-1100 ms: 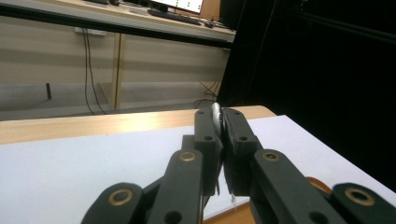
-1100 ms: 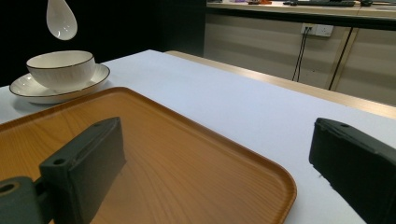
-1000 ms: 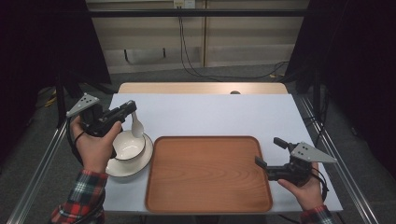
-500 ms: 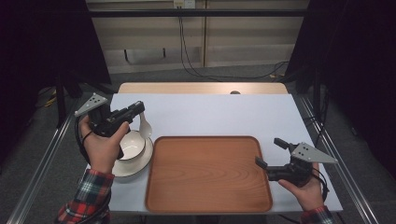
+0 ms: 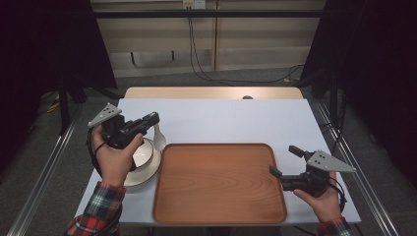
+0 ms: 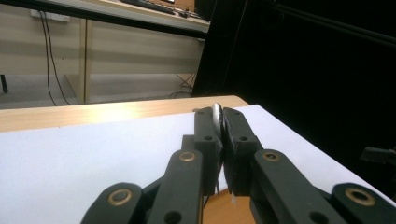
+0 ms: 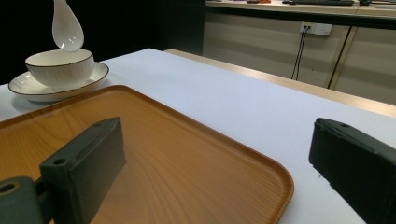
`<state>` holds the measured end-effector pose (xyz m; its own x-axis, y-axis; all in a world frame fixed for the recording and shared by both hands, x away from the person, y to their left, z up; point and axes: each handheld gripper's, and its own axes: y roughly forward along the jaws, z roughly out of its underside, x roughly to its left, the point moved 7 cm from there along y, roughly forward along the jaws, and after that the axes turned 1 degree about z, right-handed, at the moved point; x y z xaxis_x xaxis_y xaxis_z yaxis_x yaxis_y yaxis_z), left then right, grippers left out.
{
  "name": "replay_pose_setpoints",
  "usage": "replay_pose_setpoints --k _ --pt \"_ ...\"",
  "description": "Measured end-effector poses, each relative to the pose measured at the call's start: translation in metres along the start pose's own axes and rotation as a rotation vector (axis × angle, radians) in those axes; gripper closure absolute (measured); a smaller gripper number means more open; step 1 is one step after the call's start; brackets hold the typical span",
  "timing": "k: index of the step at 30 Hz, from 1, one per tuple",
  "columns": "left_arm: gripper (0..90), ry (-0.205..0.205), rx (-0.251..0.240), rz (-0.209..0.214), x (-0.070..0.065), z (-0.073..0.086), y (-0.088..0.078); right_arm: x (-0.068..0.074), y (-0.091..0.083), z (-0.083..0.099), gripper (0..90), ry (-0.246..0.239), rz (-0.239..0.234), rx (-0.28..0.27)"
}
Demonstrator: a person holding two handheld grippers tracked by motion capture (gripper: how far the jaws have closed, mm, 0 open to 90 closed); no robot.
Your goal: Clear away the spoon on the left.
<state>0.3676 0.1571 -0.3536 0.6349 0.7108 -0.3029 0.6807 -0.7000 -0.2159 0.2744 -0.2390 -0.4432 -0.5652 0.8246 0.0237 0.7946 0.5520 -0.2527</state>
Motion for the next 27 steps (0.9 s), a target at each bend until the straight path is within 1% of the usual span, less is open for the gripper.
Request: replay_pose_setpoints --k 2,3,4,6,7,11,14,16,17,18,19,20,21,23,26,27 --pt "85.3 0.004 0.006 0.009 -0.001 0.002 0.001 0.000 0.000 0.000 3.2 0.000 0.000 0.000" --pt "85.2 0.010 0.015 0.007 -0.001 0.004 0.001 0.000 0.000 0.000 3.2 0.000 0.000 0.000" --pt "85.2 0.008 0.014 0.016 -0.001 0.006 0.002 0.000 0.000 0.000 3.2 -0.002 -0.001 -0.002" --pt "85.2 0.009 0.015 0.020 -0.002 0.007 0.002 0.000 0.000 0.000 3.2 -0.003 -0.002 -0.002" --pt "85.2 0.015 0.022 0.014 -0.002 0.008 0.002 0.000 0.000 0.000 3.3 0.000 0.000 0.002" --pt "85.2 0.013 0.025 0.019 -0.003 0.014 0.004 0.000 0.000 0.000 3.3 -0.002 -0.001 0.000" --pt "85.2 0.016 0.027 0.015 -0.004 0.016 0.004 0.000 0.000 0.000 3.3 -0.002 0.000 0.000" --pt "85.2 0.018 0.029 0.022 -0.004 0.018 0.004 0.000 0.000 0.000 3.3 -0.002 0.002 0.001" --pt "85.2 0.020 0.033 0.015 -0.004 0.019 0.005 0.000 0.000 0.000 3.3 -0.001 0.001 0.001" --pt "85.2 0.022 0.038 0.021 -0.005 0.021 0.005 0.000 0.000 0.001 3.3 0.000 0.001 0.002" --pt "85.3 0.021 0.039 0.019 -0.005 0.022 0.005 0.000 0.000 0.001 3.3 -0.003 0.000 0.001" --pt "85.2 0.024 0.043 0.031 -0.006 0.024 0.005 0.000 0.000 0.000 3.3 -0.004 0.000 0.000" --pt "85.2 0.021 0.042 0.021 -0.006 0.024 0.006 0.000 0.000 0.000 3.3 -0.004 -0.001 0.000" --pt "85.2 0.020 0.043 0.035 -0.008 0.026 0.006 0.000 0.000 0.001 3.3 -0.003 0.000 0.001" --pt "85.2 0.021 0.047 0.031 -0.009 0.029 0.006 0.000 0.000 0.001 3.3 -0.003 0.000 0.001" --pt "85.3 0.026 0.050 0.041 -0.009 0.030 0.006 0.000 0.000 0.001 3.3 -0.005 0.000 0.000"
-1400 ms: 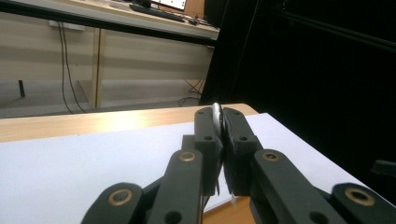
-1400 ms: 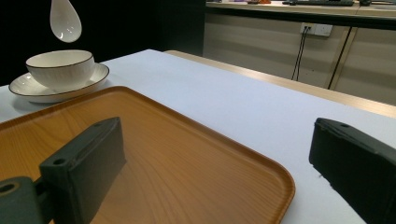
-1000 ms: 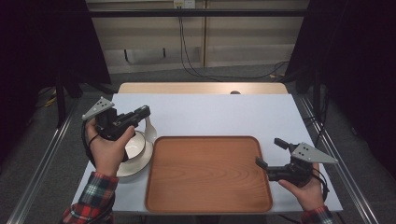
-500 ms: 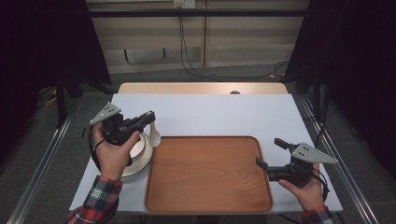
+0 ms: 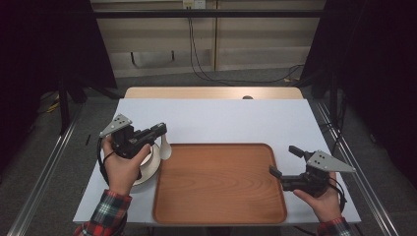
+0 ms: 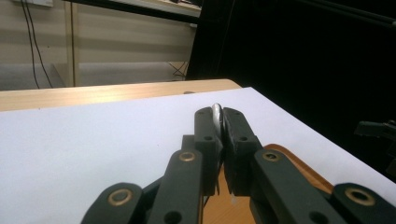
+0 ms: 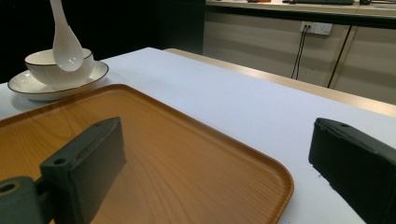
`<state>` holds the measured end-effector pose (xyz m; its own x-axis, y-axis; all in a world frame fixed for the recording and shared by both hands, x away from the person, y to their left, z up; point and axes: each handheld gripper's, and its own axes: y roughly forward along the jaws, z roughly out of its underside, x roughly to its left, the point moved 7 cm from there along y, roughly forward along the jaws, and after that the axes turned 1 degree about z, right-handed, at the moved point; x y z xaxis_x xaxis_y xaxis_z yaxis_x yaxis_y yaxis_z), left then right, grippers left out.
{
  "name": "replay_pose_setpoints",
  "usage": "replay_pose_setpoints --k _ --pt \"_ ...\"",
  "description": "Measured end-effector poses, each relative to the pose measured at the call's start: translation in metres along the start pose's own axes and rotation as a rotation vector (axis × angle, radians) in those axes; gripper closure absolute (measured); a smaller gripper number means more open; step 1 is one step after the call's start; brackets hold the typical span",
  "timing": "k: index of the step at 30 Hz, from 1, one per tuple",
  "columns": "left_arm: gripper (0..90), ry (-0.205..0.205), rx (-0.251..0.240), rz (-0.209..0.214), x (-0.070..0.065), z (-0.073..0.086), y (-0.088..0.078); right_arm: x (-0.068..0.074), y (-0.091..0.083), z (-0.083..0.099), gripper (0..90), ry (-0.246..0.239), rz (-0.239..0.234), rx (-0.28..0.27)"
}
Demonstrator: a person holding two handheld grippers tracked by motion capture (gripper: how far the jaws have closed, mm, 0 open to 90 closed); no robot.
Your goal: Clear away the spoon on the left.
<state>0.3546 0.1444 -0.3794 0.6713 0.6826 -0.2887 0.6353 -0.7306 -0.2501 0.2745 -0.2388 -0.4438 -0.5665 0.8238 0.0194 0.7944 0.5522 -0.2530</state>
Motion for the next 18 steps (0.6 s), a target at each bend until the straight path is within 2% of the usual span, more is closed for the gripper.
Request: replay_pose_setpoints --k 2,5,10,13,15,17,18 --pt "85.3 -0.004 0.006 -0.010 0.000 0.002 0.000 0.000 0.000 0.000 3.3 -0.001 0.001 0.001" --pt "85.3 -0.006 0.006 0.008 -0.002 0.005 0.001 0.000 0.000 0.000 3.3 -0.004 0.001 0.001" --pt "85.3 -0.009 0.015 0.000 -0.003 0.010 0.002 0.000 0.000 0.001 3.3 -0.008 0.001 0.004" --pt "85.3 -0.013 0.013 0.023 -0.005 0.013 0.002 0.000 0.000 0.001 3.3 -0.004 0.001 0.005" --pt "85.3 -0.016 0.017 0.011 -0.005 0.015 0.002 0.000 0.000 0.001 3.3 -0.005 0.002 0.006" --pt "85.3 -0.018 0.017 0.028 -0.006 0.017 0.003 0.000 0.000 0.001 3.3 -0.006 0.001 0.006" --pt "85.3 -0.017 0.022 0.020 -0.006 0.018 0.003 0.000 0.000 0.001 3.3 -0.005 0.003 0.006"
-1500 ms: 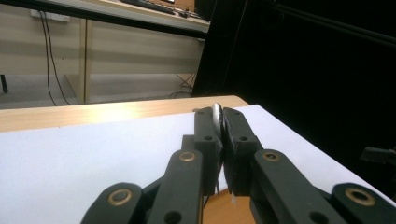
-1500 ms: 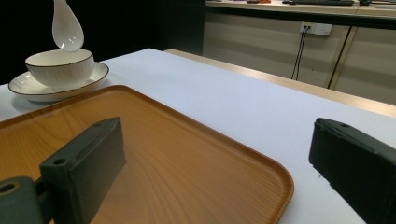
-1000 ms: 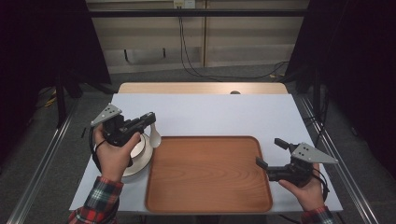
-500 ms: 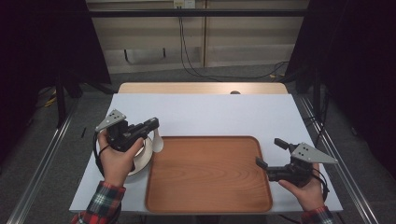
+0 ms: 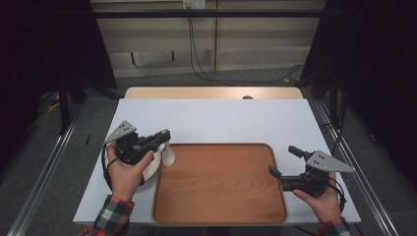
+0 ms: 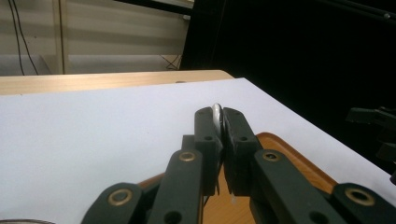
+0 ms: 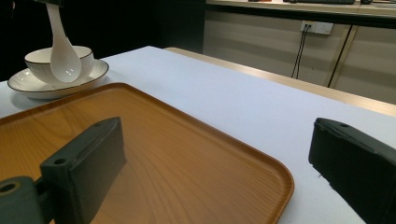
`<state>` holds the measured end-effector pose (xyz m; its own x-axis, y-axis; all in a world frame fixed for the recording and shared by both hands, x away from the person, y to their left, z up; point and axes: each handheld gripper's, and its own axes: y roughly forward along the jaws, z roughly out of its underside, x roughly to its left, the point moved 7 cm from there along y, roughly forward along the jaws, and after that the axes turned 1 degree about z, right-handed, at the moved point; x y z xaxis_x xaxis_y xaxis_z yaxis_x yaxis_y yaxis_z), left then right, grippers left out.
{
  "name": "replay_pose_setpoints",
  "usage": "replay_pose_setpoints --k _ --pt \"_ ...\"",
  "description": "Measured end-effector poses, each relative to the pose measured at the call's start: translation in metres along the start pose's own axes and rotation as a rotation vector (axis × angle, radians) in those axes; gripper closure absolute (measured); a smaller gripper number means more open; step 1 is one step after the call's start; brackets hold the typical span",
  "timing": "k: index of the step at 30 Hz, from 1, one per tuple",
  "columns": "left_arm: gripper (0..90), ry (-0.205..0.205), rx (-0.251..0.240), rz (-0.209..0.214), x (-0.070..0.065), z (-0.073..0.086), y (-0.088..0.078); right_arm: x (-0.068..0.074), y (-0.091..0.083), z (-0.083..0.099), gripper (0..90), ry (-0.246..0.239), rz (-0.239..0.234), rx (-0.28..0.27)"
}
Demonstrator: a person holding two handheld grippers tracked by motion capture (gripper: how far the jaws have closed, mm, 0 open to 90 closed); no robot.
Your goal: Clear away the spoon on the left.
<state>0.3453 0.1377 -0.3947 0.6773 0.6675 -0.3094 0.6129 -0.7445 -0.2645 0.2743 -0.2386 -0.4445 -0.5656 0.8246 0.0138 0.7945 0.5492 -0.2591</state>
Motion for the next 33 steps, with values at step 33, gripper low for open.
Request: replay_pose_setpoints --k 33 --pt "85.3 -0.028 0.041 0.070 -0.016 0.030 0.005 0.000 0.000 0.000 3.5 -0.001 0.001 0.001"
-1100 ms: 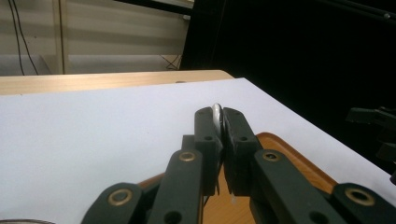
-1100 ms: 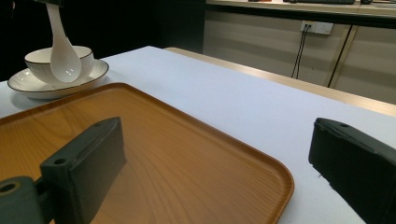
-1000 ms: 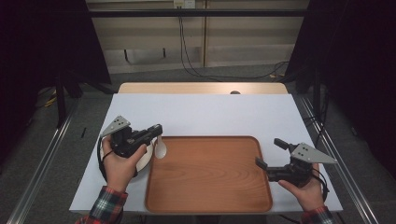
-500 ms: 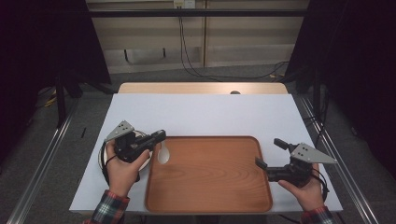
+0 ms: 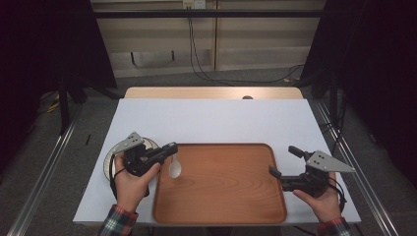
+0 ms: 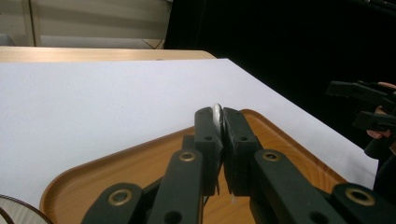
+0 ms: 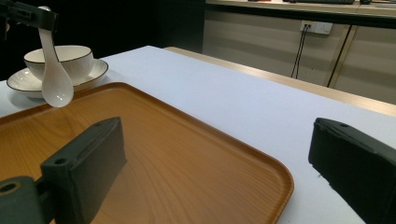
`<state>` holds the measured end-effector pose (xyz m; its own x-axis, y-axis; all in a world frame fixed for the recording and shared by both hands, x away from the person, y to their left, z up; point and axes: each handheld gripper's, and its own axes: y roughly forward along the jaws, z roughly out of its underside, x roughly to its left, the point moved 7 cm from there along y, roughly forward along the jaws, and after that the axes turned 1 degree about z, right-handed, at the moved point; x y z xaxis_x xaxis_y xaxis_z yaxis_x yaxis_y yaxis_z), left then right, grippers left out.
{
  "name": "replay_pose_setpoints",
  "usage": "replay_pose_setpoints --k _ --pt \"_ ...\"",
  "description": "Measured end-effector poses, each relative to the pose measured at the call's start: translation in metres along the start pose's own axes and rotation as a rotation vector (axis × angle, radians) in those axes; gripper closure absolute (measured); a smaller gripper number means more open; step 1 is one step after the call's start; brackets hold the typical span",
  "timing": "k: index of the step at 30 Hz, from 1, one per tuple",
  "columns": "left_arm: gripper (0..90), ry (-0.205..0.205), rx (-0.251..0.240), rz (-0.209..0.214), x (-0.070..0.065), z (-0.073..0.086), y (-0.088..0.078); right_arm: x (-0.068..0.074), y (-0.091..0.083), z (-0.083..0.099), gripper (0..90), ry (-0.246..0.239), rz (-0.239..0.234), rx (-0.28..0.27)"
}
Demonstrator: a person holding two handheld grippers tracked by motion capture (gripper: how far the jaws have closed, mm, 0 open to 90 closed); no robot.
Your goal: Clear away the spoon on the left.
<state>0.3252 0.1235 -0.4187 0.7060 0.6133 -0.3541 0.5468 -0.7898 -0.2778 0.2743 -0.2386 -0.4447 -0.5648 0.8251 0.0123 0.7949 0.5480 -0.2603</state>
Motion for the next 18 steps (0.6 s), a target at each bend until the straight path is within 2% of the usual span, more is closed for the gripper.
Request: replay_pose_setpoints --k 5,6,9,18 --pt "85.3 0.004 0.016 0.005 -0.002 0.004 0.000 0.000 0.000 0.000 3.5 -0.001 -0.004 0.002" --pt "85.3 -0.004 0.007 0.017 -0.003 0.004 0.001 0.000 0.000 0.000 3.5 -0.003 -0.002 0.003" --pt "85.3 0.007 0.018 0.016 -0.006 0.006 0.000 0.000 0.000 0.000 3.5 0.000 -0.001 0.002" --pt "85.3 -0.006 0.015 0.041 -0.012 0.012 0.000 0.000 0.000 0.000 3.5 -0.001 0.000 -0.003"
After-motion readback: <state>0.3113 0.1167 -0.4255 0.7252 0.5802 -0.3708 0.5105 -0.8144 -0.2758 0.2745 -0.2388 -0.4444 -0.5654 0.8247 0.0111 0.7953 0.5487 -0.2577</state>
